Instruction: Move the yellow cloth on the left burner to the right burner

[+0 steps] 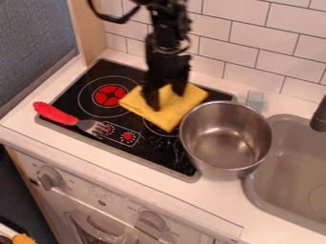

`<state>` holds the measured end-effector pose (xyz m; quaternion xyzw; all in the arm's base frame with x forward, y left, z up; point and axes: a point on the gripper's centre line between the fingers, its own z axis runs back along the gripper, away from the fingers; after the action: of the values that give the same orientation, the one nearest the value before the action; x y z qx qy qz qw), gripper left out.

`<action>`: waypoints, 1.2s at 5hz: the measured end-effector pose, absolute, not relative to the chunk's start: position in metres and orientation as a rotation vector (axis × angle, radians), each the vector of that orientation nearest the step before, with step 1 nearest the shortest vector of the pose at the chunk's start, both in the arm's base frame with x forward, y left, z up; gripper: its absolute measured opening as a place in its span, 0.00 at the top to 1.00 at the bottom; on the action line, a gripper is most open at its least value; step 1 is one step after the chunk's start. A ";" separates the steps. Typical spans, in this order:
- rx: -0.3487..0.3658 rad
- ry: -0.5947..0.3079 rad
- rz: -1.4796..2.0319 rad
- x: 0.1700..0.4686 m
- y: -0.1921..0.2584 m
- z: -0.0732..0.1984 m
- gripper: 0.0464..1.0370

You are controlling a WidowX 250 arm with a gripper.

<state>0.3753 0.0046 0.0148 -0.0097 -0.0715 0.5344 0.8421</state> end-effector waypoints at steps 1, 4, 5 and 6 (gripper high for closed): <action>-0.031 -0.153 1.052 0.379 -0.023 0.018 0.04; -0.003 -0.145 1.071 0.381 -0.010 0.017 0.04; 0.036 -0.169 1.091 0.385 0.003 0.031 0.04; 0.033 -0.230 1.095 0.387 0.008 0.059 0.04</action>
<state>0.3872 0.0078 0.0591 0.0155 -0.1092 0.5193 0.8474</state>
